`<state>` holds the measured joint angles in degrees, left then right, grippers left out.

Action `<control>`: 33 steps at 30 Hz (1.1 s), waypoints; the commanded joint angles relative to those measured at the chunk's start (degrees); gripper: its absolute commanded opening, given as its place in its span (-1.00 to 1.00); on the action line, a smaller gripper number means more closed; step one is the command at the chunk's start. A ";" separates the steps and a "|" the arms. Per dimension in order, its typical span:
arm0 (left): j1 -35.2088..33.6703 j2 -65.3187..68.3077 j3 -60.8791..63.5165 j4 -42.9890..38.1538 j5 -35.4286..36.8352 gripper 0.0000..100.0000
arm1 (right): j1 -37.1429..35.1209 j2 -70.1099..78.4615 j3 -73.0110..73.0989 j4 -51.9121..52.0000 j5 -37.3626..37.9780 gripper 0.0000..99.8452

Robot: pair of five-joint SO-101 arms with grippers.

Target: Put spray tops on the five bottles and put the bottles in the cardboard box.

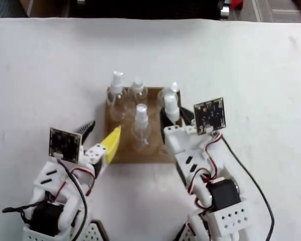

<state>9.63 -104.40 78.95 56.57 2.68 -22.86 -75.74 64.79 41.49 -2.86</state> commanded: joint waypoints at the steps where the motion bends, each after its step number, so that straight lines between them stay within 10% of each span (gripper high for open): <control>1: 0.04 -0.48 -1.76 0.26 0.44 -0.56 | 0.04 -0.75 -0.44 0.66 2.46 -0.92; 7: 0.04 -0.48 -1.76 0.26 0.44 -0.56 | -0.40 -0.75 -0.44 2.95 4.92 -0.64; 33: 0.04 -0.48 -1.67 0.26 0.44 -0.56 | 6.90 -10.33 -1.76 3.65 5.19 -0.93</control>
<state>9.63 -104.40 78.95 56.57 2.68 -17.85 -89.01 64.88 45.01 1.71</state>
